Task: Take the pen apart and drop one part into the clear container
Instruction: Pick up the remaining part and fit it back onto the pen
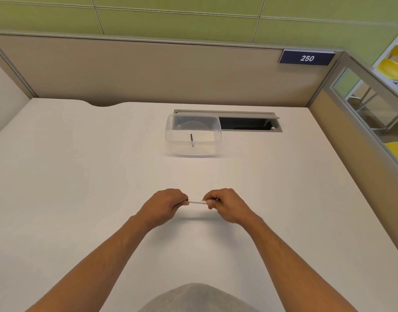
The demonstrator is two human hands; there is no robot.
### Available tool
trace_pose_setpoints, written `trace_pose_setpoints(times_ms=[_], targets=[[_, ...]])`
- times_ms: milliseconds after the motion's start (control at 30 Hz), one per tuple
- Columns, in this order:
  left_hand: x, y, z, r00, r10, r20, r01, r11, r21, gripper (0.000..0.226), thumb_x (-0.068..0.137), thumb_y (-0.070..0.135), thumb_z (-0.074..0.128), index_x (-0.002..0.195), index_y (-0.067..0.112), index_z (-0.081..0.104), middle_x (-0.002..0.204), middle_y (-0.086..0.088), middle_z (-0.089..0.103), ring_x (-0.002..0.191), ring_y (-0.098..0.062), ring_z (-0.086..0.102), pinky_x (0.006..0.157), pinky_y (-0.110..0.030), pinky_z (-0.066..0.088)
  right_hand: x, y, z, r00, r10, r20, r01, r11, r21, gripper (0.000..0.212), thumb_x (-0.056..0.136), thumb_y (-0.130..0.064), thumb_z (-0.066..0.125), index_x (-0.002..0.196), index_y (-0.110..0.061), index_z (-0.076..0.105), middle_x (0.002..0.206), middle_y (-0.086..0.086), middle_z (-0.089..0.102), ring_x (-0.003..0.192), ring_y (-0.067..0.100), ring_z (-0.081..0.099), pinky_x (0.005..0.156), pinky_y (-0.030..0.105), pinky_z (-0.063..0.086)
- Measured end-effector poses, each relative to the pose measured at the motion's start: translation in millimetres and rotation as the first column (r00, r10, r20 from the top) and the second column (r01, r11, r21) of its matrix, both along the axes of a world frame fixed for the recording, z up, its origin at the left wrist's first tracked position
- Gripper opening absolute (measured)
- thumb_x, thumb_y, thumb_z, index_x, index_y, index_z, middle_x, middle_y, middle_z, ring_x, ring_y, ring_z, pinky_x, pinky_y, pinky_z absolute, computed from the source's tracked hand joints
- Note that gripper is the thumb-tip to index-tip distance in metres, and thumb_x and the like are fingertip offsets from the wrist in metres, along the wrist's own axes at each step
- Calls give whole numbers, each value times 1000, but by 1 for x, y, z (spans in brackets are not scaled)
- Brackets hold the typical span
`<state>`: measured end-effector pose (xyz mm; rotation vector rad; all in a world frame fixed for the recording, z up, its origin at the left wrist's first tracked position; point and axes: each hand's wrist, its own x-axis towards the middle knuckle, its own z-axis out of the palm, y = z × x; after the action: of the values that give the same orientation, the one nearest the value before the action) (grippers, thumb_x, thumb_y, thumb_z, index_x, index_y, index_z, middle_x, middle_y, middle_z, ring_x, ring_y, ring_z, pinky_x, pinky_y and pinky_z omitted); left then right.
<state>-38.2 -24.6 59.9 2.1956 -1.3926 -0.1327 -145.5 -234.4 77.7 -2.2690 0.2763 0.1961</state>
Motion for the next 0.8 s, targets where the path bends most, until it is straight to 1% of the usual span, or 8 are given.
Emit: trace_pose_setpoints(times_ms=[67, 100, 167, 300, 400, 500, 633, 800], targets=[[0, 2, -2, 999, -6, 33, 6, 1000, -16, 16, 96, 18, 55, 91, 8, 65, 76, -4, 62, 67, -23, 53, 59, -34, 44, 0, 0, 0, 1000, 5, -8, -4, 1000, 9, 24, 90, -16, 54, 78, -33, 65, 69, -16, 63, 61, -4, 49, 56, 19, 35], [0, 2, -4, 1000, 11, 19, -10, 1000, -23, 15, 96, 19, 55, 92, 8, 65, 77, -4, 62, 68, -22, 53, 59, -33, 44, 1, 1, -1, 1000, 3, -7, -3, 1000, 12, 22, 90, -17, 55, 79, -32, 66, 70, -15, 64, 62, -3, 50, 57, 19, 35], [0, 2, -7, 996, 68, -55, -70, 997, -43, 14, 97, 20, 56, 95, 11, 66, 80, -1, 63, 69, -18, 53, 64, -30, 45, 2, 2, -2, 1000, -15, 8, 15, 1000, 13, 17, 90, -20, 57, 81, -32, 66, 74, -12, 65, 66, 1, 51, 60, 23, 39], [3, 4, -13, 953, 190, -237, -211, 975, -64, 12, 96, 20, 58, 100, 16, 68, 85, 7, 66, 73, -3, 54, 70, -19, 42, 1, -2, -6, 999, -26, 34, 27, 999, -44, 2, 84, -34, 63, 86, -35, 64, 85, -15, 64, 76, 3, 53, 68, 28, 45], [6, 10, -17, 894, 273, -356, -306, 951, -38, 12, 94, 23, 61, 99, 20, 71, 87, 9, 71, 78, -3, 58, 71, -14, 43, -4, -9, -14, 999, -42, 34, 45, 994, -102, 9, 87, -26, 62, 93, -31, 65, 90, -11, 64, 79, 7, 53, 73, 30, 46], [7, 14, -23, 825, 321, -466, -375, 927, -25, 12, 92, 26, 64, 99, 23, 74, 88, 11, 73, 81, -5, 60, 71, -12, 44, -5, -9, -20, 994, -82, 71, 88, 991, -100, 14, 89, -16, 60, 99, -23, 66, 93, -8, 68, 83, 10, 57, 77, 28, 47], [5, 11, -25, 819, 335, -466, -416, 906, -80, 13, 89, 19, 68, 100, 19, 75, 88, 13, 70, 81, -2, 59, 69, -8, 41, -3, -7, -27, 986, -122, 116, 133, 987, -92, 15, 89, -14, 59, 100, -22, 66, 92, -7, 68, 83, 9, 58, 74, 22, 44], [7, 3, -24, 834, 355, -423, -439, 891, -119, 14, 87, 10, 70, 98, 16, 76, 86, 7, 68, 79, -2, 60, 69, -10, 41, 4, -3, -35, 979, -114, 169, 143, 976, -167, 15, 89, -14, 58, 98, -23, 66, 86, -6, 69, 80, 14, 56, 72, 28, 43]])
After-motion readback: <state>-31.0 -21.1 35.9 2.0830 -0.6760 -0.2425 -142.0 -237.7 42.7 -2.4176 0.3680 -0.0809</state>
